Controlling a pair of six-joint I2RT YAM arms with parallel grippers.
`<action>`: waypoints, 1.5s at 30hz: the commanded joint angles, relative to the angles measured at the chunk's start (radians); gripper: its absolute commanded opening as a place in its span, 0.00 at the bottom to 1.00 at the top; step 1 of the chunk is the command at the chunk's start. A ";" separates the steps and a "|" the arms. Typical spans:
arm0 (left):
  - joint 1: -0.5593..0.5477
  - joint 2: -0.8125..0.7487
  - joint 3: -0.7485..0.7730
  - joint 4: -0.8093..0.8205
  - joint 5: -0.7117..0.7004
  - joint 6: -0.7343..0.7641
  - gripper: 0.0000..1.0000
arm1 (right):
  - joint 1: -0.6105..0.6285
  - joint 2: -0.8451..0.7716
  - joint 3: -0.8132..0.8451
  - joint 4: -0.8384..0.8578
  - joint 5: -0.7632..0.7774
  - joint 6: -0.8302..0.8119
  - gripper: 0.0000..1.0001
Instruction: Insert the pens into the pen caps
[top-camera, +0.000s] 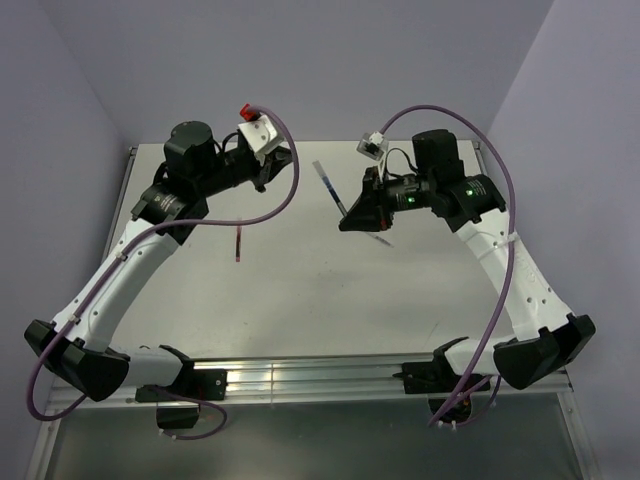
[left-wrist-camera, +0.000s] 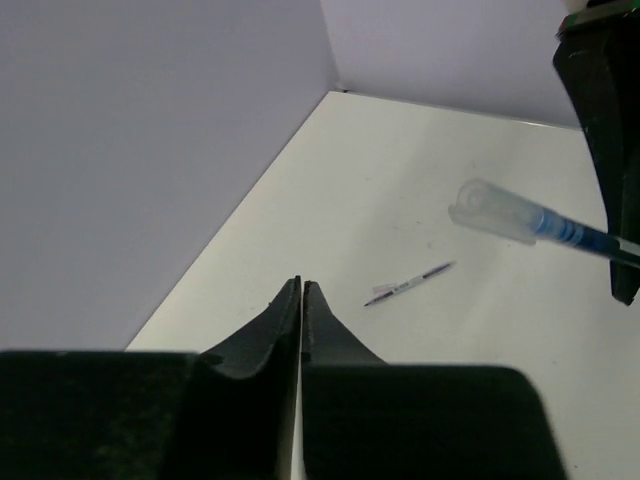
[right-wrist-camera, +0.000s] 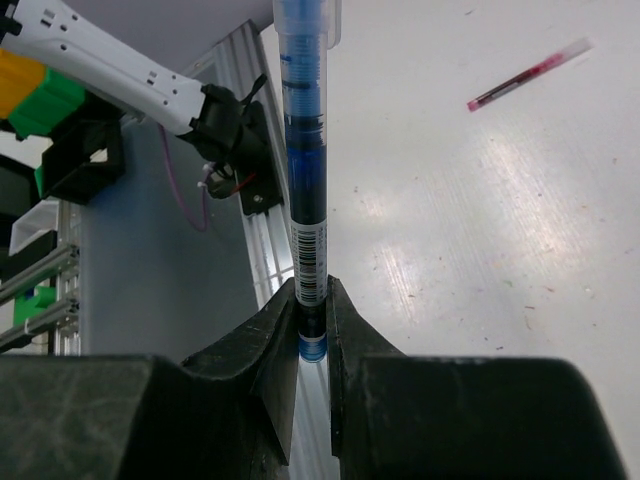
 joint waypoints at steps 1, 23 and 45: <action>-0.001 -0.002 0.026 0.030 0.076 -0.105 0.04 | 0.037 0.009 -0.003 0.044 0.007 0.014 0.00; -0.101 -0.036 -0.050 0.038 0.006 0.092 0.04 | 0.098 0.108 0.043 0.044 0.009 0.031 0.00; -0.323 -0.117 -0.231 0.018 -0.079 0.177 0.20 | 0.083 0.130 0.106 0.086 -0.002 0.088 0.00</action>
